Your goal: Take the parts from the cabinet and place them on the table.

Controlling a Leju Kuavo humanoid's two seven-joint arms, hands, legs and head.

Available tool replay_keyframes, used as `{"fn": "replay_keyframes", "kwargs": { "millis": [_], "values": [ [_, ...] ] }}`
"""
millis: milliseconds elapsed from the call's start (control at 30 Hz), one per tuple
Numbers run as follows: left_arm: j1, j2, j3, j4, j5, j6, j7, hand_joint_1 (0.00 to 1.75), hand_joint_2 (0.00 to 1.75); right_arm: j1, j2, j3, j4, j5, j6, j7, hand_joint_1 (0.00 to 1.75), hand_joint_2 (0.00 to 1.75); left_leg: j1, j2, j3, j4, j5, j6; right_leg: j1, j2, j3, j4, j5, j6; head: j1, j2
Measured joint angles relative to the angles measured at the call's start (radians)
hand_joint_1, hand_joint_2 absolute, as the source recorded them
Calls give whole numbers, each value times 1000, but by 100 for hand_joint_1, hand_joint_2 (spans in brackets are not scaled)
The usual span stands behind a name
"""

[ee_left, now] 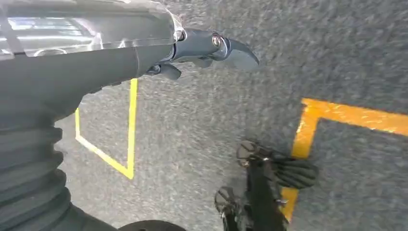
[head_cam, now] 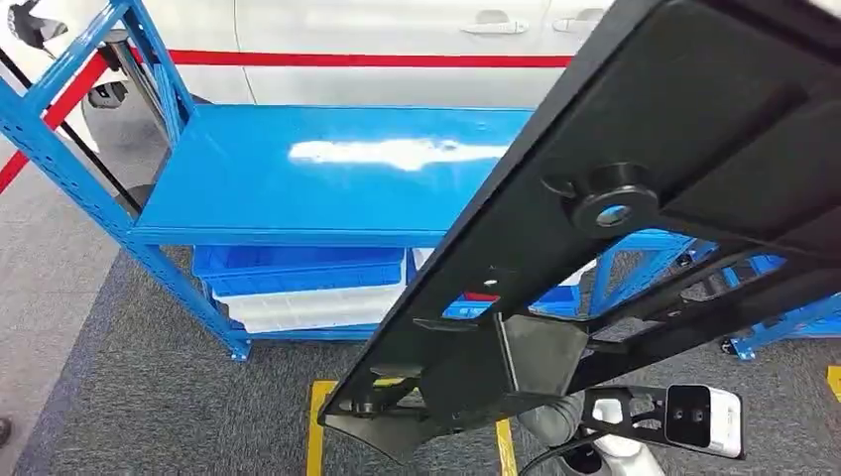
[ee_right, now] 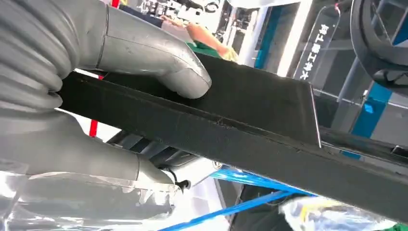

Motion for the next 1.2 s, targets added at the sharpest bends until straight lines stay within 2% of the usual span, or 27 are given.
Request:
{"fn": "replay_keyframes", "kwargs": {
  "millis": [33, 67, 167, 200, 233, 267, 333, 367, 400, 433, 467, 500, 533, 567, 600, 700, 733, 767, 833, 867, 900, 933, 967, 1033, 1067, 1100, 1200],
  "values": [
    [0, -1, 0, 0, 0, 0, 1, 0, 175, -1, 0, -1, 0, 0, 1, 0, 175, 175, 0, -1, -6, 5, 3, -4, 0, 1, 66, -96, 11, -4, 0, 0],
    [0, -2, 0, 0, 0, 0, 2, 0, 175, -1, 0, -3, 0, 0, 8, 0, 175, 175, -4, -1, -14, 8, 9, -11, 4, 2, 109, -164, -23, -11, 0, 0],
    [0, -4, 2, 0, 6, 2, 6, 0, 175, 0, 1, -13, 0, 1, 38, -1, 175, 175, 0, 0, -17, 4, 29, -30, 13, 3, 96, -171, -11, -21, 0, 0],
    [1, -5, 3, 0, 11, 3, 7, 0, 175, 0, 2, -15, 0, 1, 47, -1, 175, 175, -4, -1, -20, 1, 35, -38, 9, 1, 90, -179, 0, -33, 0, 0],
    [1, -6, 4, 0, 12, 5, 7, 0, 175, -2, 3, -16, 1, 0, 55, -1, 175, 175, 2, -2, -27, 14, 11, -41, 4, -6, 88, -183, 10, -41, 0, 0],
    [2, -8, 4, 0, 17, 8, 7, 0, 175, -5, 5, -19, 2, -1, 63, -1, 175, 175, 1, -2, -44, 56, -39, -45, 4, -6, 78, -183, 18, -53, 0, 0],
    [1, -9, 5, 0, 21, 12, 6, 0, 175, -11, 9, -24, 6, -5, 74, -1, 175, 175, 2, -2, -92, 211, -144, -52, 8, -8, 57, -181, 33, -58, 0, 0],
    [1, -10, 6, 0, 22, 14, 4, 0, 175, -15, 9, -25, 10, -6, 78, -1, 175, 175, 2, -2, -113, 284, -176, -55, 10, -8, 45, -179, 41, -59, 0, 0],
    [2, -11, 6, 0, 22, 14, 3, 0, 175, -19, 9, -26, 16, -8, 81, -1, 175, 175, 2, -2, -117, 328, -179, -56, 12, -9, 32, -175, 49, -58, 0, 0],
    [2, -13, 6, 0, 22, 14, 2, 0, 175, -24, 9, -26, 19, -9, 83, -1, 175, 175, 3, -2, -98, 319, -157, -56, 12, -9, 20, -172, 55, -57, 0, 0],
    [2, -14, 6, 0, 21, 14, 0, 0, 175, -29, 9, -27, 23, -9, 82, -1, 175, 175, 3, -2, -59, 268, -121, -55, 12, -9, 6, -166, 62, -54, 0, 0],
    [1, -15, 6, 0, 21, 14, -4, 0, 175, -35, 9, -27, 26, -10, 79, -1, 175, 175, 3, -2, -3, 186, -85, -52, 12, -8, -6, -159, 66, -52, 0, 0],
    [0, -15, 6, 0, 21, 14, -7, 0, 175, -41, 9, -27, 27, -10, 73, -1, 175, 175, 2, -2, 62, 91, -67, -48, 12, -8, -15, -151, 70, -48, 0, 0],
    [-3, -15, 6, 0, 21, 13, -8, 0, 175, -44, 9, -27, 27, -11, 68, -1, 175, 175, 0, -3, 96, 26, -97, -41, 15, -8, -22, -148, 74, -43, 0, 0],
    [-4, -15, 6, 0, 21, 14, -9, 0, 175, -47, 9, -30, 27, -14, 67, -1, 175, 175, -5, -6, 112, -1, -97, -33, 16, -9, -25, -144, 81, -37, 0, 0],
    [-2, -17, 6, 0, 18, 18, -9, 0, 175, -50, 10, -37, 26, -16, 71, -2, 175, 175, -6, -7, 93, 3, -82, -15, 16, -9, -29, -150, 101, -20, 0, 0],
    [-2, -19, 6, 0, 18, 19, -9, 0, 175, -49, 10, -40, 25, -15, 71, -1, 175, 175, 4, -1, 86, -5, -72, -5, 15, -7, -36, -146, 96, -16, 0, 0],
    [-4, -24, 6, 0, 17, 20, -10, 0, 175, -49, 10, -48, 24, -13, 71, -1, 175, 175, 2, -1, 79, -6, -64, 4, 13, -2, -46, -124, 60, -13, 0, 0],
    [-4, -24, 6, 0, 15, 23, -11, 0, 175, -49, 10, -58, 24, -13, 72, -1, 175, 175, 1, 0, 56, -5, -44, 9, 9, -1, -92, 13, -60, -5, 0, 0],
    [-3, -24, 6, 0, 14, 26, -11, 0, 175, -47, 10, -61, 24, -11, 76, -1, 175, 175, 0, 0, 45, -5, -36, 9, 8, -1, -115, 88, -96, -1, 0, 0],
    [-2, -24, 6, 0, 12, 28, -11, 0, 175, -44, 13, -66, 24, -7, 85, -1, 175, 175, 0, 1, 34, -3, -28, 8, 8, -1, -127, 143, -103, 1, 0, 0],
    [-1, -25, 6, 0, 12, 30, -11, 0, 175, -41, 16, -71, 24, -1, 93, -1, 175, 175, 0, 1, 24, -2, -21, 6, 8, -1, -121, 157, -86, 2, 0, 0],
    [-1, -25, 6, 0, 12, 31, -9, 0, 175, -41, 21, -75, 24, 3, 99, -1, 175, 175, 0, 1, 14, 1, -15, 4, 7, -1, -89, 121, -50, 0, 0, 0],
    [-1, -26, 6, 0, 12, 31, -8, 0, 175, -45, 31, -82, 24, 9, 109, -1, 175, 175, 0, 0, 1, 9, -8, -2, 6, -1, 32, -52, 10, -8, 0, 0],
    [-1, -26, 6, 0, 11, 32, -8, 0, 175, -49, 37, -83, 23, 10, 110, -1, 175, 175, 0, 0, -1, 11, -5, -7, 7, -1, 81, -135, -8, -15, 0, 0],
    [-2, -26, 6, 0, 11, 32, -7, 0, 175, -51, 39, -84, 21, 12, 110, -1, 175, 175, -3, 0, -5, 13, -1, -12, 14, 0, 101, -164, -18, -18, 0, 0],
    [-1, -26, 6, 0, 11, 32, -6, 0, 175, -51, 45, -89, 18, 13, 108, -2, 175, 175, -1, 0, -6, 10, 13, -32, 19, 1, 88, -159, -11, -31, 0, 0]
  ]
}}
